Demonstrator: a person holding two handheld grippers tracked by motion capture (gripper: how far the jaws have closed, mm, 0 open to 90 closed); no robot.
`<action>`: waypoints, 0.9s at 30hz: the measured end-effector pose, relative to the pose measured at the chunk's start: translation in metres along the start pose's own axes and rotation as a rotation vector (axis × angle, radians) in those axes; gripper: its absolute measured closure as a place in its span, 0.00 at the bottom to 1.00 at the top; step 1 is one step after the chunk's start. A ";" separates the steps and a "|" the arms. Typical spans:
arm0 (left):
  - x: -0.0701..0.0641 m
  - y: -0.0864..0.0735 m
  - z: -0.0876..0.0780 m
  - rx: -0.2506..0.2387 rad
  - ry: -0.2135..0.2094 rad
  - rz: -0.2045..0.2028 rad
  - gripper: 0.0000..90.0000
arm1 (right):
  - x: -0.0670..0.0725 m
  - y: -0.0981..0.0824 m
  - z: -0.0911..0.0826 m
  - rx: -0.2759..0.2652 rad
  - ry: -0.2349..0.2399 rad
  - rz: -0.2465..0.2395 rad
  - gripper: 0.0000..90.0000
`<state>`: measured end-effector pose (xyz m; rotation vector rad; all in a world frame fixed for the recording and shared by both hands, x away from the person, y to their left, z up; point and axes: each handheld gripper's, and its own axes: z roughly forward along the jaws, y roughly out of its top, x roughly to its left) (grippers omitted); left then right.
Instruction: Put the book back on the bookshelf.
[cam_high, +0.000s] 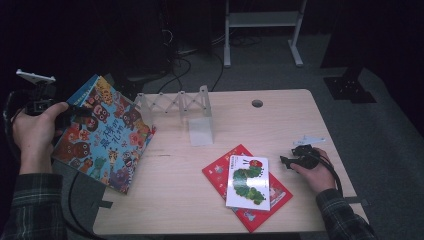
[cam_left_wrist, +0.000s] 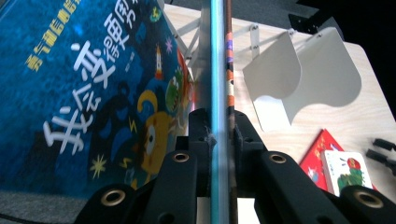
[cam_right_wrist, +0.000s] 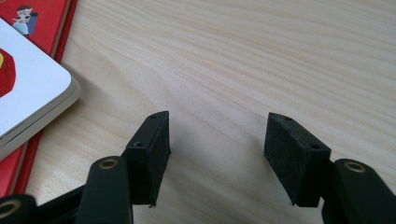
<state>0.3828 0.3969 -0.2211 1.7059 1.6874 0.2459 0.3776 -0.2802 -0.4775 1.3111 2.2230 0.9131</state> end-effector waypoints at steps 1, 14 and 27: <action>-0.001 0.001 0.002 -0.002 0.003 -0.004 0.90 | 0.000 0.000 0.000 0.000 0.000 0.000 0.44; -0.002 0.014 0.021 0.003 0.018 -0.031 0.90 | 0.000 0.000 0.000 0.001 0.002 0.001 0.44; -0.003 0.020 0.037 0.002 0.029 -0.059 0.90 | 0.000 0.000 0.000 -0.001 0.001 0.000 0.44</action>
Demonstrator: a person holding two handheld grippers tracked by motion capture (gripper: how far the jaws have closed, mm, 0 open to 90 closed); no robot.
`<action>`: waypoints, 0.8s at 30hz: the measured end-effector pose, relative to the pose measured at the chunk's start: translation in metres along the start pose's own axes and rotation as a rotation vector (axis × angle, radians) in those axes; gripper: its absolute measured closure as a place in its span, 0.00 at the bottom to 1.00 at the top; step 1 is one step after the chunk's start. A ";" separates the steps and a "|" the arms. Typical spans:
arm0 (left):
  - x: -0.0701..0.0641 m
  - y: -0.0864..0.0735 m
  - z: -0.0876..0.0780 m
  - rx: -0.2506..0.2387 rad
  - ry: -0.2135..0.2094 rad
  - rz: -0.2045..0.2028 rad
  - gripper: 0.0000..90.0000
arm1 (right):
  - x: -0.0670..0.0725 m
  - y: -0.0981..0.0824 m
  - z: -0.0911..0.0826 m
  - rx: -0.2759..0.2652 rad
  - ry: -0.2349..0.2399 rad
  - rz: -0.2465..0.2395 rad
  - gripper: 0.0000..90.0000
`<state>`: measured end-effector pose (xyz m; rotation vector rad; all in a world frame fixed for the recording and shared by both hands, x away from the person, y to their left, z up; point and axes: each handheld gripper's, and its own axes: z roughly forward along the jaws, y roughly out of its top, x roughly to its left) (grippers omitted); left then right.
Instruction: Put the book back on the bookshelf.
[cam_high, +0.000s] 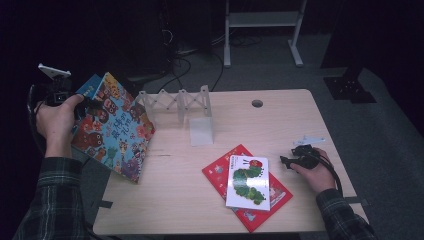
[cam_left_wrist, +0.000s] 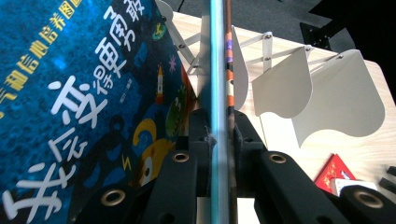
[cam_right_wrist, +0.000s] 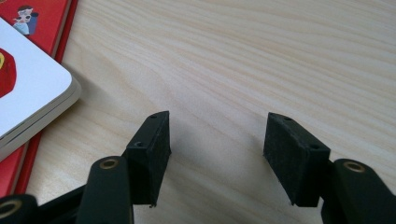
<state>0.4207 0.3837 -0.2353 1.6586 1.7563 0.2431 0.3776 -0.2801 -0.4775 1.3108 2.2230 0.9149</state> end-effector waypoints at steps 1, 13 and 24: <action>-0.001 0.001 0.001 -0.003 0.003 -0.006 0.90 | 0.000 0.000 0.000 0.000 0.000 0.000 0.44; -0.005 0.006 0.027 0.022 0.029 -0.020 0.90 | 0.000 0.000 0.000 -0.001 0.002 0.000 0.44; -0.004 0.010 0.034 0.026 0.048 -0.006 0.89 | 0.000 0.000 0.000 0.001 0.007 0.001 0.44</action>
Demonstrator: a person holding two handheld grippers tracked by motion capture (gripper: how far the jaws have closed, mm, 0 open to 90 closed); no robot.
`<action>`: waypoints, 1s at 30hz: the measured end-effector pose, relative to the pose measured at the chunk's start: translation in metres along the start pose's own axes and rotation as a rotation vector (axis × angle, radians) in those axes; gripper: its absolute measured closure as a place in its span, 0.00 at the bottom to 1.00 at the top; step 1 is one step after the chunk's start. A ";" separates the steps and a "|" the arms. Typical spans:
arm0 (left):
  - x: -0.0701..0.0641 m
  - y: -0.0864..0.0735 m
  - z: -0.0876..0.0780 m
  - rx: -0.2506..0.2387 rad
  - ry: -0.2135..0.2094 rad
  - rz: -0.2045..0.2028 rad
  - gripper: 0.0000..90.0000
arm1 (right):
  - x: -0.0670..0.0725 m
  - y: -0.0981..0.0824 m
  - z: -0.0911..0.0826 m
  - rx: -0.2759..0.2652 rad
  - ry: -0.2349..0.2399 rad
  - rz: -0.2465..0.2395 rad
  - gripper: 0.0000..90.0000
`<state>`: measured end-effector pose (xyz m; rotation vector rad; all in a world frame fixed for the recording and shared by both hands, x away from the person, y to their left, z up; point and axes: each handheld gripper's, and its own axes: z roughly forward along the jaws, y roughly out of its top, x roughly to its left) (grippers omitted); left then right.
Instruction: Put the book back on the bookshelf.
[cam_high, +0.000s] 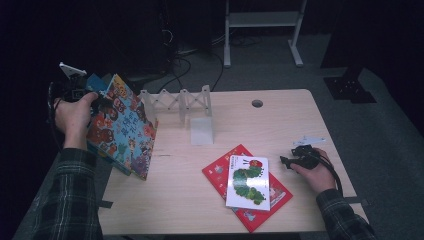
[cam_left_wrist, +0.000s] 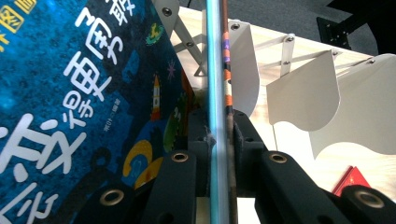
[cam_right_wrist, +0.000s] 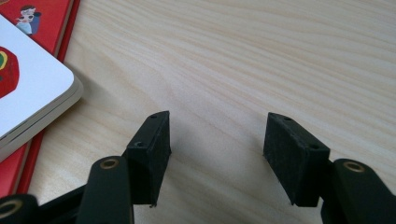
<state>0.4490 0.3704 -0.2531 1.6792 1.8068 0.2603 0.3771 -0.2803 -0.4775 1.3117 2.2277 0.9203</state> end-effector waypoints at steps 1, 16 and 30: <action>0.002 0.000 0.000 0.001 0.003 0.008 0.89 | 0.000 0.000 0.000 0.000 0.000 0.000 0.44; 0.018 -0.004 -0.015 -0.041 0.082 0.043 0.82 | 0.000 0.000 0.000 -0.001 0.001 0.001 0.44; 0.013 -0.001 -0.031 -0.109 0.031 0.057 0.82 | 0.001 0.000 0.000 -0.002 0.001 -0.002 0.44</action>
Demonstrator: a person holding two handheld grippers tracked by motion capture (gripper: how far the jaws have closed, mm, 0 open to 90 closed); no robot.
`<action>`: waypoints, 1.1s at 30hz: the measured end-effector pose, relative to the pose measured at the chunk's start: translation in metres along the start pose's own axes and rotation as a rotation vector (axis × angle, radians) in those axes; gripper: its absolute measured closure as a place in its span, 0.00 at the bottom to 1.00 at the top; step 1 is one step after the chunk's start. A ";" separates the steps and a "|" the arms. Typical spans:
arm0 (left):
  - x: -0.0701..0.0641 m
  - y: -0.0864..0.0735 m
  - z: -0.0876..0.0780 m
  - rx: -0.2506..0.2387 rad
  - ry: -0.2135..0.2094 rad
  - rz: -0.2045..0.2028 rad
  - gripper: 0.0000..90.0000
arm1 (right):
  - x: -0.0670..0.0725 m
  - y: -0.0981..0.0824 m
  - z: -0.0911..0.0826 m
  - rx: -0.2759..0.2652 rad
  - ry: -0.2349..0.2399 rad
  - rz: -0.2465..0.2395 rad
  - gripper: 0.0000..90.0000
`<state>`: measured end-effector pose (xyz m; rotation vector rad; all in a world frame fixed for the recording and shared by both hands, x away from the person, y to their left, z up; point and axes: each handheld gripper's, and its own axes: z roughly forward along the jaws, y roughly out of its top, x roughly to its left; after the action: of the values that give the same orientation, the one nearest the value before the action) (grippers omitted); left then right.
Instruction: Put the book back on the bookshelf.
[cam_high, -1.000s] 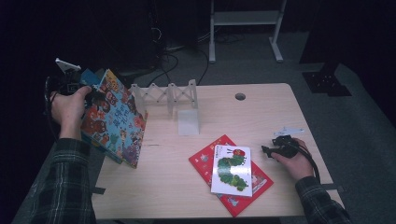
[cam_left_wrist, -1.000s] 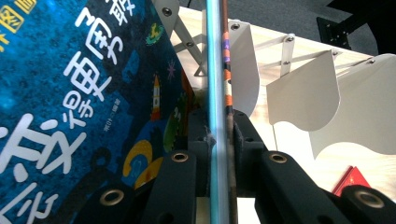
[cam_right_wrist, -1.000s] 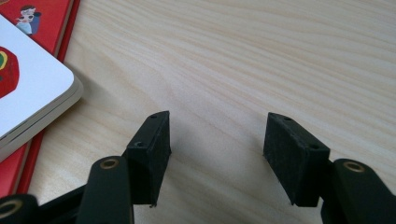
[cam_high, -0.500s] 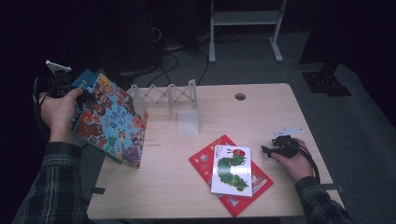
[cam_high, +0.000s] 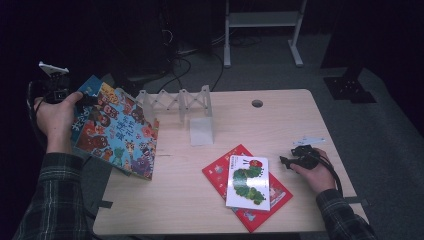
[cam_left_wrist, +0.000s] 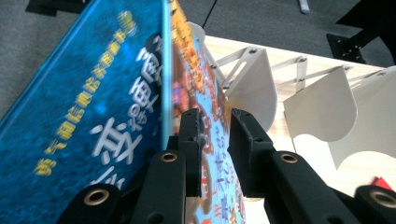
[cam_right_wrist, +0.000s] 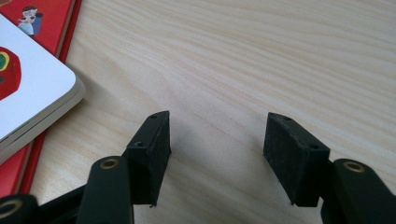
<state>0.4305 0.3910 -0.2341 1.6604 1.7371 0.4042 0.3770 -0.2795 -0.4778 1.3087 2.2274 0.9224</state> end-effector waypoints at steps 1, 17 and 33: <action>-0.002 0.001 0.000 -0.002 -0.003 0.006 0.82 | 0.000 0.000 0.000 0.000 0.000 -0.001 0.44; -0.056 -0.010 0.019 0.019 -0.169 0.154 0.75 | -0.001 -0.001 0.000 0.001 0.012 0.004 0.44; -0.118 -0.049 0.040 0.028 -0.320 0.377 0.64 | -0.001 -0.002 0.001 -0.010 0.015 0.008 0.37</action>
<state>0.4140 0.2615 -0.2636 1.9567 1.2047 0.2647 0.3765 -0.2807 -0.4801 1.3113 2.2272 0.9485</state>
